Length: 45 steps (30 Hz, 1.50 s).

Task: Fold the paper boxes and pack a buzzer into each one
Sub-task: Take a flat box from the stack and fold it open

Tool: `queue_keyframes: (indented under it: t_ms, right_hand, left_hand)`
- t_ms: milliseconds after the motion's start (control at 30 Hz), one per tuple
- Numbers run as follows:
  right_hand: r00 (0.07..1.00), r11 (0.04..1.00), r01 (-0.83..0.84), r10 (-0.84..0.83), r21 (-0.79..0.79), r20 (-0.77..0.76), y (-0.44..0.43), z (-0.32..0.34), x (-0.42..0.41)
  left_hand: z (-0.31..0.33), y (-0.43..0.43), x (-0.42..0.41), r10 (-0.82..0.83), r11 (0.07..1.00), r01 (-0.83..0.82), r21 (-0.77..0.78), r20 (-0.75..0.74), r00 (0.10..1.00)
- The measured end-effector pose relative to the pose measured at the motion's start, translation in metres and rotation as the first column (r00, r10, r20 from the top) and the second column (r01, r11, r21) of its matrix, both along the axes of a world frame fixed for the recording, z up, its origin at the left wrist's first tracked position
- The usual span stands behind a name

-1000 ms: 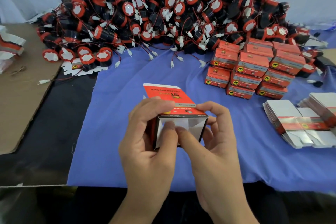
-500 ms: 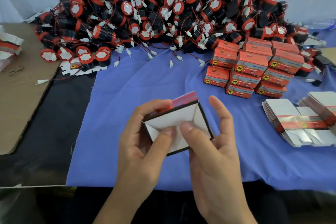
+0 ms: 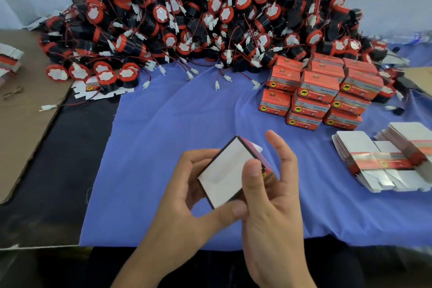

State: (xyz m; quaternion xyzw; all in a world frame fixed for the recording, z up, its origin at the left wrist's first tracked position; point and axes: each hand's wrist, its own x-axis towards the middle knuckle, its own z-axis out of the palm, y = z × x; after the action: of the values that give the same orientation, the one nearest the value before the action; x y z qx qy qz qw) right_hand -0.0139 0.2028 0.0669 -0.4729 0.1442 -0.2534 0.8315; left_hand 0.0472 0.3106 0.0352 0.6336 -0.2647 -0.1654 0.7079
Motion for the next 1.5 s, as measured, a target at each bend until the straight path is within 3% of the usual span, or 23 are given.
queue_keyframes:
  t_ms: [133,233,300,400,467,500,567,600,633,700,733,800,833,900,967,1033,1500]
  right_hand:
    - [0.993,0.991,-0.100,0.104,-0.085,0.046,-0.006,-0.002,-0.001]
    - [0.987,0.940,-0.151,0.158,-0.307,-0.001,-0.017,-0.007,-0.004]
    - [0.977,0.808,-0.211,0.193,-0.551,-0.091,-0.025,-0.008,-0.004]
    - [0.956,0.490,-0.292,0.156,-0.821,-0.247,-0.030,-0.010,-0.004]
    - [0.986,0.310,-0.162,0.020,-0.937,-0.164,-0.028,-0.012,0.000]
    - [0.996,0.300,-0.048,-0.054,-0.953,-0.067,-0.028,-0.015,0.001]
    - [0.964,0.369,0.205,-0.236,-0.907,0.122,-0.031,-0.021,0.003]
    - [0.931,0.438,0.299,-0.330,-0.848,0.157,-0.032,-0.025,0.005]
    - [0.924,0.572,0.332,-0.358,-0.750,0.136,-0.035,-0.030,0.006]
    - [0.979,0.856,0.197,-0.194,-0.478,0.057,-0.039,-0.040,0.012]
    - [0.994,0.906,0.105,-0.101,-0.411,0.031,-0.041,-0.046,0.016]
    - [0.995,0.865,0.057,-0.088,-0.499,-0.037,-0.050,-0.064,0.025]
    - [0.991,0.827,0.044,-0.109,-0.560,-0.083,-0.052,-0.074,0.029]
    - [0.973,0.774,-0.024,-0.126,-0.633,-0.191,-0.052,-0.096,0.032]
    - [0.955,0.742,-0.079,-0.136,-0.666,-0.264,-0.050,-0.115,0.031]
    - [0.952,0.717,-0.079,-0.151,-0.693,-0.265,-0.051,-0.123,0.031]
    - [0.957,0.760,-0.077,-0.126,-0.645,-0.263,-0.057,-0.119,0.029]
  left_hand:
    - [-0.001,-0.002,0.001,0.019,0.999,-0.023,-0.049,-0.089,0.996]
    - [-0.002,0.003,0.008,0.105,0.992,-0.107,0.061,0.045,0.993]
    - [-0.002,0.006,0.013,0.108,0.981,-0.134,0.143,0.180,0.978]
    - [-0.002,0.002,0.014,0.051,0.976,-0.099,0.192,0.241,0.969]
    - [-0.002,-0.004,0.014,0.082,0.984,-0.108,0.139,0.179,0.980]
    - [-0.003,-0.007,0.015,0.116,0.988,-0.127,0.089,0.115,0.987]
    - [-0.006,-0.009,0.018,0.200,0.980,-0.199,-0.006,0.026,0.980]
    - [-0.007,-0.010,0.020,0.227,0.973,-0.228,-0.046,-0.014,0.974]
    - [-0.009,-0.011,0.021,0.226,0.970,-0.231,-0.075,-0.062,0.972]
    - [-0.013,-0.014,0.024,0.160,0.980,-0.173,-0.099,-0.126,0.979]
    - [-0.017,-0.016,0.025,0.142,0.986,-0.150,-0.068,-0.111,0.984]
    - [-0.033,-0.017,0.034,0.238,0.953,-0.247,0.173,0.072,0.969]
    - [-0.044,-0.017,0.040,0.262,0.879,-0.329,0.345,0.226,0.938]
    - [-0.066,-0.014,0.049,0.141,0.690,-0.391,0.609,0.417,0.898]
    - [-0.084,-0.012,0.052,-0.005,0.521,-0.392,0.758,0.463,0.887]
    - [-0.097,-0.011,0.053,-0.042,0.474,-0.422,0.773,0.498,0.866]
    - [-0.099,-0.014,0.045,-0.055,0.406,-0.507,0.760,0.575,0.817]
